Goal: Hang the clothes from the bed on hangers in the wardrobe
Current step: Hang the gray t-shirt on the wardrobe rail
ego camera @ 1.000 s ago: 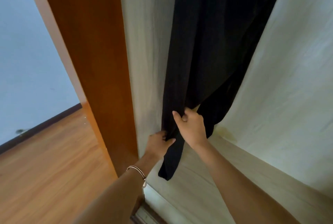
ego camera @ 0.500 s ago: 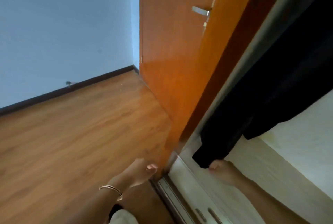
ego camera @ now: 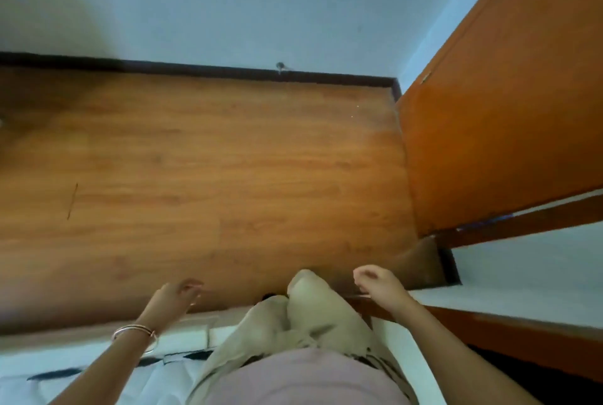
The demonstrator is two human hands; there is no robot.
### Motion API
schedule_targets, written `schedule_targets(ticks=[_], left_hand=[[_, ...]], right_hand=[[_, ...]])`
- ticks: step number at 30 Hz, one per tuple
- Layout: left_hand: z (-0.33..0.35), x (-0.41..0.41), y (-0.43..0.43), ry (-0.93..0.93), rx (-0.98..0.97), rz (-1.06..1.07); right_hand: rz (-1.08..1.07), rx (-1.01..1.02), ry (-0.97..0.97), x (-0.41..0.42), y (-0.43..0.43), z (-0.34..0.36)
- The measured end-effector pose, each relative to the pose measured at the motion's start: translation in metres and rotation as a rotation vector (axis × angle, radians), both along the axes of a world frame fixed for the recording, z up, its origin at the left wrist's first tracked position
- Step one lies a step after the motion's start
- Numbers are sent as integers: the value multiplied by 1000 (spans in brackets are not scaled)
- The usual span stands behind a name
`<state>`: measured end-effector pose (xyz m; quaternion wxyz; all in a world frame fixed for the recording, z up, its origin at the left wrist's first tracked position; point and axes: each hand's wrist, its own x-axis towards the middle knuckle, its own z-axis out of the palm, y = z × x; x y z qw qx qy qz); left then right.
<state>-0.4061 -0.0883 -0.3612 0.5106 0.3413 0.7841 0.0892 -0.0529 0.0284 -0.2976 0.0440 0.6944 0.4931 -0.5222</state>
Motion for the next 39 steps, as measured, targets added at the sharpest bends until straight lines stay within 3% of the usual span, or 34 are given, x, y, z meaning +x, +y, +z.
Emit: schedule_targets(ticks=[5, 9, 15, 19, 24, 27, 33, 39], left_hand=[[-12, -6, -39, -140, -103, 503], [-24, 2, -41, -258, -216, 901], [-3, 11, 26, -339, -277, 1550], [18, 0, 65, -309, -194, 1648], [29, -5, 72, -263, -154, 1891], [28, 7, 67, -290, -175, 2091], [11, -13, 59, -420, -204, 2340], [5, -153, 3, -329, -77, 2355]], right_hand=[[225, -144, -187, -33, 65, -26], [528, -202, -308, -84, 143, -45], [775, -177, -242, -212, 273, -50], [932, -144, -140, -307, 320, -52], [1569, -138, -382, -411, 346, -76], [1760, -106, -438, -486, 332, -80], [1762, -44, -154, -644, 236, -78], [1741, -55, -78, -760, 156, -58]])
